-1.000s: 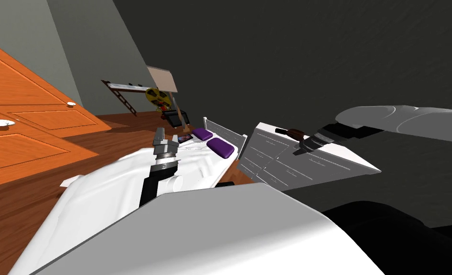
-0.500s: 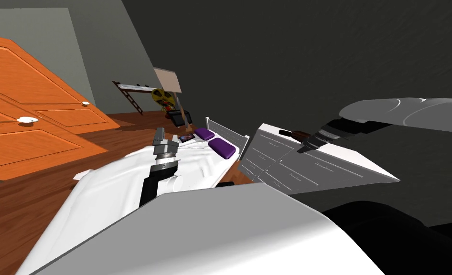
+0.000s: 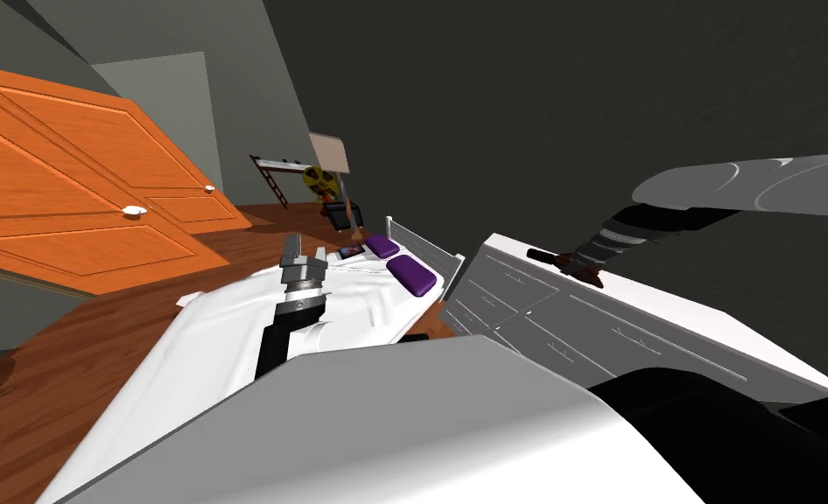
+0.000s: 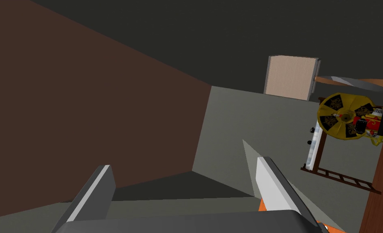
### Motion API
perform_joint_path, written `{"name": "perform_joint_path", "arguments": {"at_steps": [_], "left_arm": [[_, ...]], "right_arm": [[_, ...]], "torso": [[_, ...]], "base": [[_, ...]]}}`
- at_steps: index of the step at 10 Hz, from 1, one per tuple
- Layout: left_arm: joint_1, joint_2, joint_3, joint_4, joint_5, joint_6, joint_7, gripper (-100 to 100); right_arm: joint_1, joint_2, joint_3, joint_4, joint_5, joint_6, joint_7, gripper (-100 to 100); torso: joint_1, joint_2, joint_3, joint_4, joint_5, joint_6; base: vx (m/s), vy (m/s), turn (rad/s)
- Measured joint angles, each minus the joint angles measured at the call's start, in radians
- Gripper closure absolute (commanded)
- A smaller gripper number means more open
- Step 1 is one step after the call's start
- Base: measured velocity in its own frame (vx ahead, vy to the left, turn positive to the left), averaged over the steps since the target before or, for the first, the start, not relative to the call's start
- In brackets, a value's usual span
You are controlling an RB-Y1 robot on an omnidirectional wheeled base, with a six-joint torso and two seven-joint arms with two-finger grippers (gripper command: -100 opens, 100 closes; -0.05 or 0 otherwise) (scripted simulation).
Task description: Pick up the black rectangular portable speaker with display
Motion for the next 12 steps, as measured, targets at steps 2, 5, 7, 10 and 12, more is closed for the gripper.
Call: {"name": "perform_joint_path", "arguments": {"at_steps": [2,5,7,10,12], "left_arm": [[0.0,0.0,0.0,0.0,0.0,0.0,0.0,0],[0.0,0.0,0.0,0.0,0.0,0.0,0.0,0],[0.0,0.0,0.0,0.0,0.0,0.0,0.0,0],[0.0,0.0,0.0,0.0,0.0,0.0,0.0,0],[0.0,0.0,0.0,0.0,0.0,0.0,0.0,0]], "right_arm": [[-0.01,0.017,0.044,0.01,0.04,0.007,-0.026,-100],[0.041,0.013,0.031,0.024,0.024,0.02,-0.028,0],[0.008,0.038,0.059,-0.001,0.046,0.034,-0.036,-100],[0.064,0.056,0.048,0.023,0.031,0.066,-0.01,100],[0.064,0.057,0.049,0.025,0.03,0.066,-0.015,100]], "torso": [[-0.005,-0.003,-0.002,-0.001,-0.002,0.001],[0.008,0.006,0.004,0.002,0.002,0.001],[0.009,0.006,0.004,0.002,0.002,0.001],[0.01,0.006,0.004,0.002,0.002,0.001],[0.009,0.007,0.004,0.002,0.001,-0.002]], "base": [[0.107,-0.156,0.106],[0.0,0.0,-0.007],[0.017,0.017,0.054],[0.011,0.01,0.014],[0.002,0.0,-0.015]]}}
